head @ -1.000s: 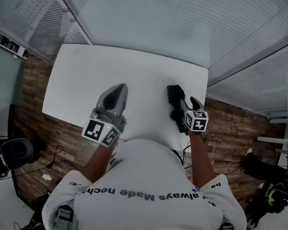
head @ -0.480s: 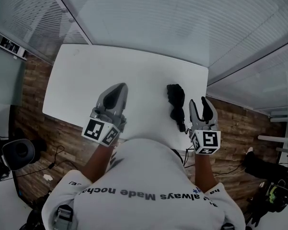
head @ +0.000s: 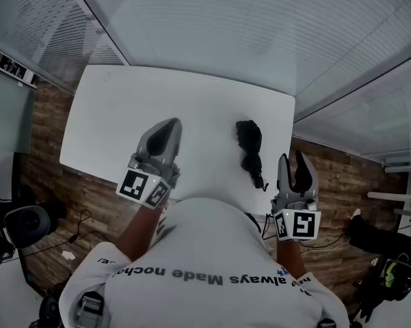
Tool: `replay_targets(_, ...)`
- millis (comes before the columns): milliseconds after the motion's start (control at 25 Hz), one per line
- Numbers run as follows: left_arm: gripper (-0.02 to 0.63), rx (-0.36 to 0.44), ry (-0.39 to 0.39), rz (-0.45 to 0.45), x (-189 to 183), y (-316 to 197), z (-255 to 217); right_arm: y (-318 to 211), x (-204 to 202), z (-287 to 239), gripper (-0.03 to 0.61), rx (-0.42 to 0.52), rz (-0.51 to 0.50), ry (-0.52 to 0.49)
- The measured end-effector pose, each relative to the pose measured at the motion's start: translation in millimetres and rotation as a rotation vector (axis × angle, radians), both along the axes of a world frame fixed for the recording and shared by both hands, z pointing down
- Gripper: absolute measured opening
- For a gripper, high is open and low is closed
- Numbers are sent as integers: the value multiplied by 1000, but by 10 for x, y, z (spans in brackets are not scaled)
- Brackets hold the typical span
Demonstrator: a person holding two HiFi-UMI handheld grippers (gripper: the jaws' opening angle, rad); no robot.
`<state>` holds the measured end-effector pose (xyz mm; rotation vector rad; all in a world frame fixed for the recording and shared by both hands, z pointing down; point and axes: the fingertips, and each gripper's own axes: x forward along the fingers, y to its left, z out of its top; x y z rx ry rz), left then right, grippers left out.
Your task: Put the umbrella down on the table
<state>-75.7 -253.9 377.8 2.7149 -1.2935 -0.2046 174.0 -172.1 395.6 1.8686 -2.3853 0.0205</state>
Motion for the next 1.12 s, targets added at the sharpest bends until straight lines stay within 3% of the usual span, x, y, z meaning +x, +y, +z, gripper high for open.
replay_targets(1120, 4, -9, -2, -2, -54, 30, 41, 3, -26, -74, 121, 18, 10, -11)
